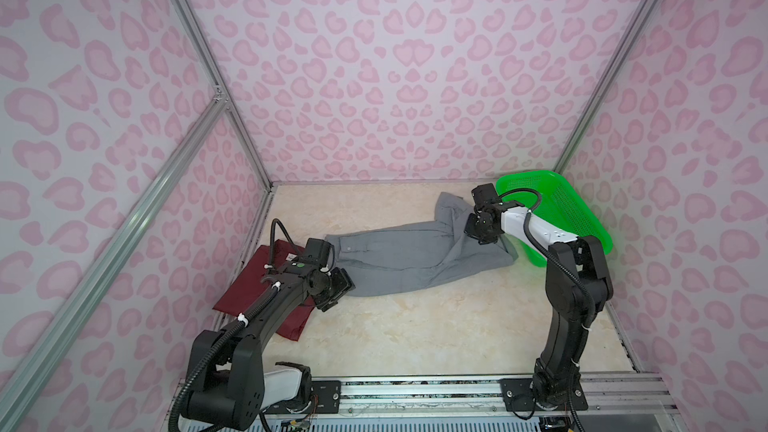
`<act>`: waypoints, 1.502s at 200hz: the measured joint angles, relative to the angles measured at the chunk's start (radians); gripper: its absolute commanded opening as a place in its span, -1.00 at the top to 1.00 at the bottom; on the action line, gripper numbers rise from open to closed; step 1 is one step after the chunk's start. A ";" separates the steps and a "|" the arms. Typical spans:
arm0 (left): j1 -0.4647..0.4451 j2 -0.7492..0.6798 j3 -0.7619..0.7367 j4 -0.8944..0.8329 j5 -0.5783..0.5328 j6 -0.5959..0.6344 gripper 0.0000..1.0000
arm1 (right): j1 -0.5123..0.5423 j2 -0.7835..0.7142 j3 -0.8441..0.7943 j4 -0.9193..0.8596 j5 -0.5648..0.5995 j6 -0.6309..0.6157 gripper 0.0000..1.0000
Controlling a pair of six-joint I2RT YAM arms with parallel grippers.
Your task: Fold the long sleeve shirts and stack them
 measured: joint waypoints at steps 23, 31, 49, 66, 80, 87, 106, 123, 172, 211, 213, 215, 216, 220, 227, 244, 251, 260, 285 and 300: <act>0.000 -0.012 -0.016 0.002 0.000 0.000 -0.39 | 0.045 0.058 0.086 0.011 -0.014 0.012 0.41; -0.001 -0.012 -0.021 0.002 0.000 0.000 -0.39 | 0.065 0.068 0.112 0.010 -0.013 0.016 0.39; -0.001 -0.012 -0.031 0.005 0.000 0.000 -0.39 | 0.124 0.093 0.183 0.013 0.002 0.026 0.32; -0.002 -0.012 -0.035 0.006 0.000 -0.001 -0.39 | 0.178 0.134 0.259 0.011 -0.003 0.024 0.30; -0.003 -0.012 -0.035 0.008 0.000 -0.001 -0.39 | 0.206 0.173 0.311 0.005 -0.021 0.021 0.30; -0.003 -0.012 -0.035 0.008 0.000 -0.001 -0.39 | 0.211 0.182 0.320 0.003 -0.025 0.017 0.26; -0.003 -0.019 -0.035 0.007 0.000 -0.001 -0.39 | 0.193 0.125 0.232 0.020 -0.023 0.016 -0.08; -0.003 -0.031 -0.036 0.007 0.000 0.000 -0.39 | 0.134 -0.004 0.072 0.047 -0.023 0.028 -0.11; -0.003 -0.025 -0.043 0.012 0.000 0.000 -0.39 | 0.008 -0.130 -0.219 0.185 -0.107 0.126 0.12; -0.003 -0.028 -0.044 0.013 0.000 -0.001 -0.39 | -0.045 -0.082 -0.331 0.349 -0.229 0.248 0.23; -0.003 -0.029 -0.044 0.013 0.000 -0.001 -0.39 | -0.047 -0.077 -0.333 0.355 -0.234 0.256 0.24; -0.003 -0.031 -0.045 0.013 0.000 -0.001 -0.39 | -0.049 -0.074 -0.335 0.360 -0.237 0.261 0.25; -0.003 -0.032 -0.045 0.013 0.000 -0.001 -0.39 | -0.050 -0.071 -0.336 0.365 -0.240 0.266 0.25; -0.004 -0.035 -0.046 0.014 0.000 -0.001 -0.39 | -0.053 -0.061 -0.338 0.380 -0.252 0.277 0.25; -0.004 -0.038 -0.048 0.014 0.000 -0.001 -0.39 | -0.054 -0.051 -0.337 0.415 -0.267 0.288 0.26; -0.004 -0.039 -0.054 0.010 -0.001 -0.001 -0.39 | -0.054 -0.032 -0.354 0.503 -0.304 0.321 0.44; -0.004 -0.039 -0.056 0.011 -0.002 -0.001 -0.39 | -0.056 -0.028 -0.365 0.533 -0.314 0.338 0.47; -0.004 -0.039 -0.060 0.011 -0.003 -0.002 -0.39 | -0.058 -0.023 -0.372 0.560 -0.327 0.356 0.51; -0.005 -0.039 -0.072 0.011 -0.004 -0.008 -0.39 | -0.058 -0.026 -0.373 0.576 -0.331 0.369 0.50; -0.006 -0.039 -0.082 0.013 -0.004 -0.008 -0.39 | -0.055 -0.051 -0.375 0.558 -0.310 0.369 0.45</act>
